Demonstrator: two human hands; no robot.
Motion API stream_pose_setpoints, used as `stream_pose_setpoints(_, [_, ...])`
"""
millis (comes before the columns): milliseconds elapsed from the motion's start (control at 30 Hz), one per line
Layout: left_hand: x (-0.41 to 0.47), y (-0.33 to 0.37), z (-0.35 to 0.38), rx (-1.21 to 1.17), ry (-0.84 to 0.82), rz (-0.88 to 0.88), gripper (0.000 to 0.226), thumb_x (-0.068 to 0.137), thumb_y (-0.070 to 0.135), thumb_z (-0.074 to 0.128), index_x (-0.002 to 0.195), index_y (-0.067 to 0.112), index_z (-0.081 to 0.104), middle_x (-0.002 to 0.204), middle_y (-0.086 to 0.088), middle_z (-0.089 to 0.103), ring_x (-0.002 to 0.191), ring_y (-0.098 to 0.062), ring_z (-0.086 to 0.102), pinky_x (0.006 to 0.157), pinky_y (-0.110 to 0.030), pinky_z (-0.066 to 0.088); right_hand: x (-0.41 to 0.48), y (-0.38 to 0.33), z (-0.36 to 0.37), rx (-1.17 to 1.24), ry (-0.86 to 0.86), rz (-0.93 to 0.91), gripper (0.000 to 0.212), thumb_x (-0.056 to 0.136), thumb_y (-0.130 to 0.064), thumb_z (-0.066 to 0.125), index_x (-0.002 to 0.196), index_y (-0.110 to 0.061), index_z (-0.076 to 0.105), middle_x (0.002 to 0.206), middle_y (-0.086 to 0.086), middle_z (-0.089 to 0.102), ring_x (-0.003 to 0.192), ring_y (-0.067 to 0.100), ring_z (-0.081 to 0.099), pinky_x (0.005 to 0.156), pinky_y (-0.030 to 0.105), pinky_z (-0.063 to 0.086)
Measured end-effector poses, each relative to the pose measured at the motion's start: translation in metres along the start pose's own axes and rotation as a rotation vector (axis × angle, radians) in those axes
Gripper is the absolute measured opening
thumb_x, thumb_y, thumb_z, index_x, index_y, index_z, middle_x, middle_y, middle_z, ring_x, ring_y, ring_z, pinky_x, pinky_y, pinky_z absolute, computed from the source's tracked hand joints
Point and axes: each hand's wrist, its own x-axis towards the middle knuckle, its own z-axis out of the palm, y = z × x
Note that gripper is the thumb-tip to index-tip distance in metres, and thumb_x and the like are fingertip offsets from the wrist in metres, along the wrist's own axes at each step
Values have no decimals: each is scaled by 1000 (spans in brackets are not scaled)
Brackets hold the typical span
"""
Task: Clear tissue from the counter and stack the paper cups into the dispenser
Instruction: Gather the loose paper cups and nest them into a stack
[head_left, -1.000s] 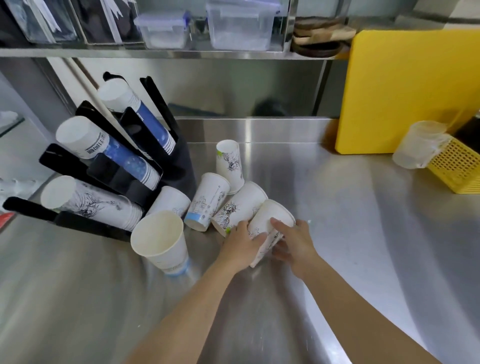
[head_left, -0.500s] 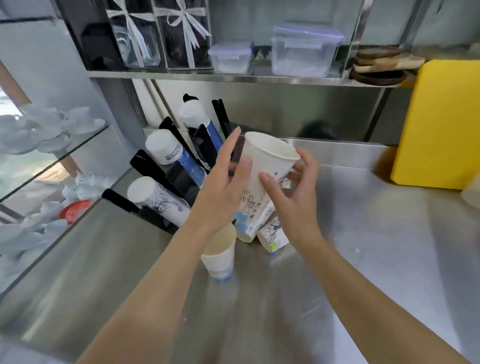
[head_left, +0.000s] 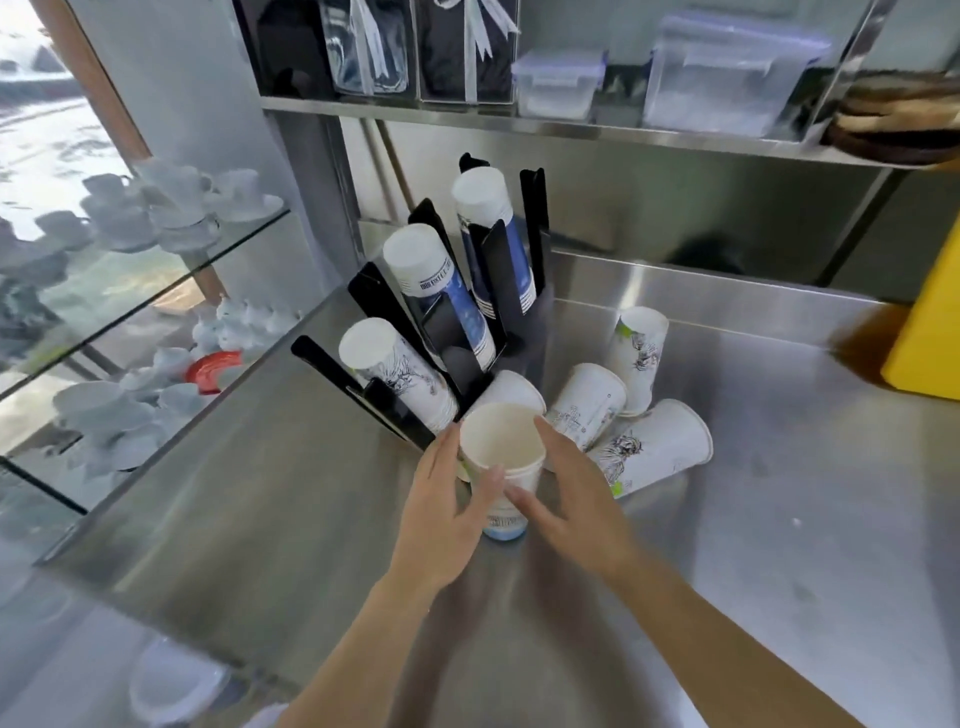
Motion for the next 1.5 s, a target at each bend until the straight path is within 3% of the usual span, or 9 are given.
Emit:
stream_pose_setpoints(300, [2,39,8,61,412,307,52,84,33,51,123,-1,48,124,-14,50,119,-19,41,104,-28,32,-11,10,-20,202,223,102,63,77,-58,55,131,-35,34,127,-20,46,118,3,43,99,29,36])
stream_pose_setpoints(400, [16,78,39,33,290,519,39,86,25,51,116,0,53,114,-6,55,109,-17,47,98,-21,36,-9,22,-34,293,423,221,50,81,-42,58,125,-28,40,115,-12,52,102,2,51,87,29,44])
stream_pose_setpoints(533, [38,103,101,58,-105,214,37,91,26,49,125,12,47,126,-6,53,117,-20,44,100,-36,38,-5,54,-55,387,578,502,56,85,-24,60,132,-34,31,119,8,50,88,14,55,67,25,47])
stream_pose_setpoints(700, [73,78,152,333,-359,-32,55,93,37,41,139,11,27,145,-13,38,131,-32,33,108,-45,25,-5,93,-69,511,507,806,92,76,-33,70,141,-39,4,114,12,60,101,30,58,89,49,49])
stream_pose_setpoints(833, [81,55,166,431,-453,-147,60,92,48,37,138,10,27,144,-17,39,131,-34,35,108,-46,26,-4,110,-72,704,372,925,85,75,-33,70,136,-45,12,76,-4,44,60,15,42,40,23,42])
stream_pose_setpoints(967, [74,53,167,271,-452,-226,64,80,50,51,130,13,37,131,-12,50,120,-33,48,99,-48,41,5,104,-71,811,392,838,64,78,-14,68,126,-31,30,114,12,59,84,31,63,59,42,56])
stream_pose_setpoints(1167, [80,104,134,1,-185,-13,54,84,44,54,128,17,36,120,-12,56,112,-32,53,91,-44,45,18,59,-105,638,627,490,66,75,-22,72,124,-38,30,110,4,61,97,21,64,83,53,55])
stream_pose_setpoints(1400, [97,147,30,-73,59,251,54,86,59,35,134,52,13,64,18,60,64,2,59,70,-38,51,51,-32,-123,506,581,67,63,73,-34,71,117,-53,30,106,-15,53,90,-4,58,72,19,53])
stream_pose_setpoints(1500, [84,135,-6,18,115,296,52,85,64,32,133,60,14,72,13,62,64,-2,60,67,-39,53,51,-54,-94,522,495,-24,66,74,-25,72,117,-51,29,108,-13,54,91,-6,58,67,11,49])
